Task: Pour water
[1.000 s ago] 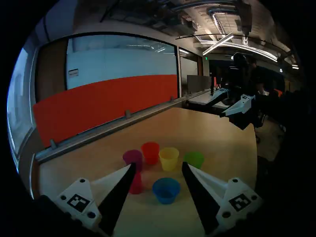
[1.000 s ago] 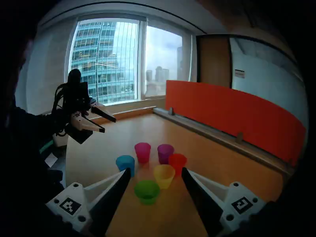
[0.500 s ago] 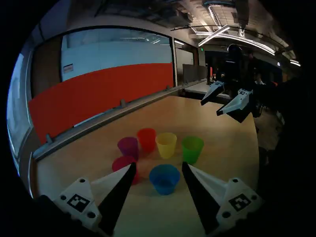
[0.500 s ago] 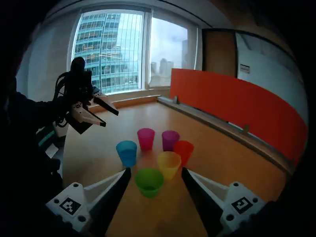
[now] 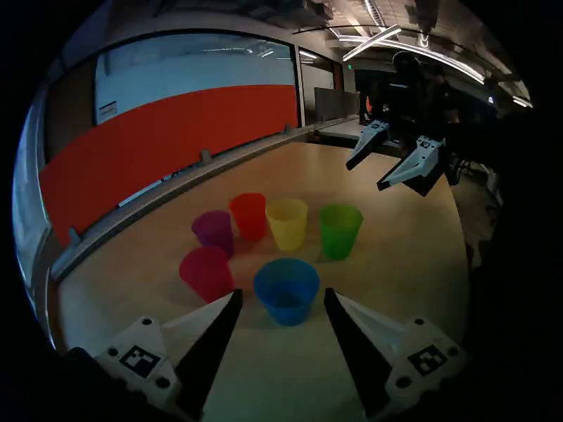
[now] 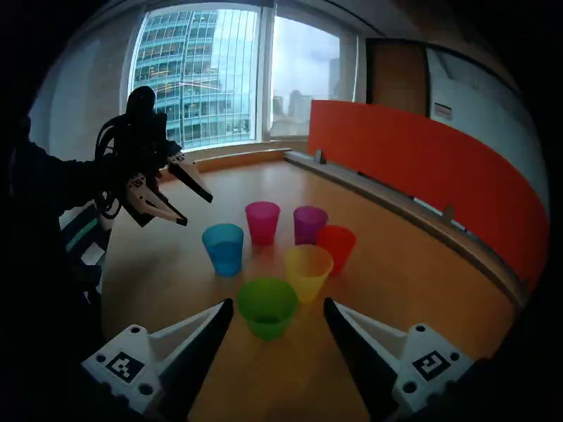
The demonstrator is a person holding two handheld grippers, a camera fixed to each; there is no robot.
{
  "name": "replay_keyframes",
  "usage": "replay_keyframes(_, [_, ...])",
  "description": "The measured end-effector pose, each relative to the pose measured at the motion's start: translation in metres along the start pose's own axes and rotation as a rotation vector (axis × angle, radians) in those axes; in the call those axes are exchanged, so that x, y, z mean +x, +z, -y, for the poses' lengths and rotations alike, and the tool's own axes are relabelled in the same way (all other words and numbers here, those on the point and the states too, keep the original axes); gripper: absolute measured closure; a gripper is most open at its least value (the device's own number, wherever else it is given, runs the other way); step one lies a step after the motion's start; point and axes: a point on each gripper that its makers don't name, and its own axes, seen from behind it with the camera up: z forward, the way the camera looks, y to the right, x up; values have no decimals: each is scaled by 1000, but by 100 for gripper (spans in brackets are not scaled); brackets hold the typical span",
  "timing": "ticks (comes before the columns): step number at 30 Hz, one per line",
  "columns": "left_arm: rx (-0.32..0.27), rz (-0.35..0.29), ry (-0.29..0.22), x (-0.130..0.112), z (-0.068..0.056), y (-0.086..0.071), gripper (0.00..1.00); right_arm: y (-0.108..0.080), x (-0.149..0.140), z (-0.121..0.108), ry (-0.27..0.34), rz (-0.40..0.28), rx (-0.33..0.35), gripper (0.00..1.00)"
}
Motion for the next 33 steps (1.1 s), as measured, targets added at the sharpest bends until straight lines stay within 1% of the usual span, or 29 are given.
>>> replay_keyframes(3, [-8,20,11,-8,-1,5,14,6,-7,2,-4,14,6,1])
replay_keyframes(8, [-29,56,22,-20,-7,14,14,15,-17,5,-10,37,19,1])
replay_keyframes(11, [-44,79,17,-27,-10,19,14,20,-20,6,-11,45,24,1])
replay_keyframes(15, [-58,108,2,-35,-11,26,14,27,-25,7,-16,58,29,1])
replay_keyframes(20, [-75,130,-17,-38,-9,35,14,36,-32,9,-24,74,36,1])
replay_keyframes(27, [-93,146,-16,-38,-9,46,14,48,-39,8,-24,92,40,1])
replay_keyframes(33, [-100,157,-18,-38,-7,53,14,57,-44,8,-25,103,48,1])
